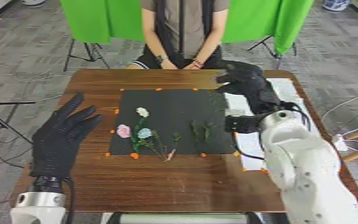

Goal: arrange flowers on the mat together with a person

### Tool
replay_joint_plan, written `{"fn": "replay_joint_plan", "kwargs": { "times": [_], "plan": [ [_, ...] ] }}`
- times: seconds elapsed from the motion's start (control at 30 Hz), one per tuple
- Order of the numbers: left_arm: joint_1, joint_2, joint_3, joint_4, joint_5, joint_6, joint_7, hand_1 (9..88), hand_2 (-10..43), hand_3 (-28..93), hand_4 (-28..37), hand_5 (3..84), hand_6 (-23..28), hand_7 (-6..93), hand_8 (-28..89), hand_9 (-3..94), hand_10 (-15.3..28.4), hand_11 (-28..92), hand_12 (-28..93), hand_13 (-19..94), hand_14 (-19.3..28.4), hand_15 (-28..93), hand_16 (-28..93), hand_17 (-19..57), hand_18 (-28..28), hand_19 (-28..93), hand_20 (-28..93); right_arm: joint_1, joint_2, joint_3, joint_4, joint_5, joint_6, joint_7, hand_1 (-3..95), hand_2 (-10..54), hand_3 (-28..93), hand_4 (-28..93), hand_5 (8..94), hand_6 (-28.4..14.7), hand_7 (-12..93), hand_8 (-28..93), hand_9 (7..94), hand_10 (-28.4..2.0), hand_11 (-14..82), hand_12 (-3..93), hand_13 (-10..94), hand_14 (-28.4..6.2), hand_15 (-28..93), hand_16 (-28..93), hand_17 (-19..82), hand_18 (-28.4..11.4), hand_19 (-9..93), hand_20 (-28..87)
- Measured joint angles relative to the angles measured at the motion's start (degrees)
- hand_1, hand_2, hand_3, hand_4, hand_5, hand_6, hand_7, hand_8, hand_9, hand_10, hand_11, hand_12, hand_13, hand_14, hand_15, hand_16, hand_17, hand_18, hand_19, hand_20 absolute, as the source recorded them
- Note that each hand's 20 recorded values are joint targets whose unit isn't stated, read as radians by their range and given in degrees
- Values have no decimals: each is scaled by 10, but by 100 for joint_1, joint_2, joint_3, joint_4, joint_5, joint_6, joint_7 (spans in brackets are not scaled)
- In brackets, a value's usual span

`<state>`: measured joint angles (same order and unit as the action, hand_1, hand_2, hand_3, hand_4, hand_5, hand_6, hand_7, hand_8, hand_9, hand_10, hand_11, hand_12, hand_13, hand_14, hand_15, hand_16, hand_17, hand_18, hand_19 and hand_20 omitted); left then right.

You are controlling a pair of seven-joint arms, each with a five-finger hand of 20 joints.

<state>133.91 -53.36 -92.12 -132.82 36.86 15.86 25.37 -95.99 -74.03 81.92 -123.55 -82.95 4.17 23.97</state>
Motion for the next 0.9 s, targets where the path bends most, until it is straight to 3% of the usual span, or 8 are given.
{"fn": "replay_joint_plan", "kwargs": {
  "times": [0.07, 0.2, 0.23, 0.47, 0.7, 0.9],
  "plan": [
    [4, -31, -8, 7, 76, 18, -25, 203, 71, 759, -283, 370, 78, 88, -89, 370, 185, 192, 98, 304, 274, 461, -102, -64, 257, 629, -93, -427, 49, 308, -84, 553, -18, -264, 219, 17, 807, -283, 474, 3, 121, -130, 522, -183, 140, 110, 424, -208, 368, 83, 58, -226, 525, 127],
    [50, -121, -93, 7, 446, 24, -194, 198, 71, 756, -283, 359, 71, 85, -87, 358, 182, 182, 100, 295, 273, 451, -93, -68, 255, 615, -76, -1241, 53, 835, -289, 1561, -6, -676, 211, 23, 809, -283, 465, 7, 120, -130, 516, -182, 132, 112, 419, -207, 357, 91, 53, -224, 516, 132],
    [62, -137, -97, 8, 486, 24, -212, 198, 70, 757, -283, 357, 69, 84, -87, 355, 182, 181, 100, 294, 273, 451, -92, -68, 255, 614, -74, -1425, 54, 924, -337, 1825, 28, -777, 210, 24, 808, -283, 459, 9, 119, -130, 514, -183, 129, 113, 417, -207, 354, 94, 52, -223, 513, 135],
    [101, -154, -50, 38, 420, 26, -190, 194, 70, 757, -283, 344, 60, 86, -88, 344, 180, 172, 103, 276, 266, 438, -89, -69, 251, 598, -56, -2304, 49, 1164, -431, 3555, 90, -1144, 198, 32, 811, -283, 431, 13, 112, -127, 493, -176, 109, 111, 398, -214, 315, 102, 44, -220, 490, 142],
    [49, -139, 133, 101, 391, 27, -130, 192, 70, 758, -283, 336, 56, 89, -89, 344, 179, 171, 106, 273, 262, 419, -81, -71, 248, 584, -40, -2261, -21, 1012, -360, 2764, -124, -1170, 186, 42, 811, -283, 425, 16, 113, -127, 484, -172, 96, 114, 391, -215, 287, 118, 36, -219, 470, 148],
    [35, -139, 124, 108, 373, 26, -82, 190, 70, 758, -283, 337, 57, 89, -89, 363, 188, 189, 109, 287, 270, 440, -76, -69, 253, 595, -23, -2086, -156, 902, -298, 2756, -132, -1267, 183, 45, 812, -283, 423, 16, 114, -128, 484, -173, 96, 115, 390, -217, 284, 127, 34, -218, 466, 154]
  ]
}}
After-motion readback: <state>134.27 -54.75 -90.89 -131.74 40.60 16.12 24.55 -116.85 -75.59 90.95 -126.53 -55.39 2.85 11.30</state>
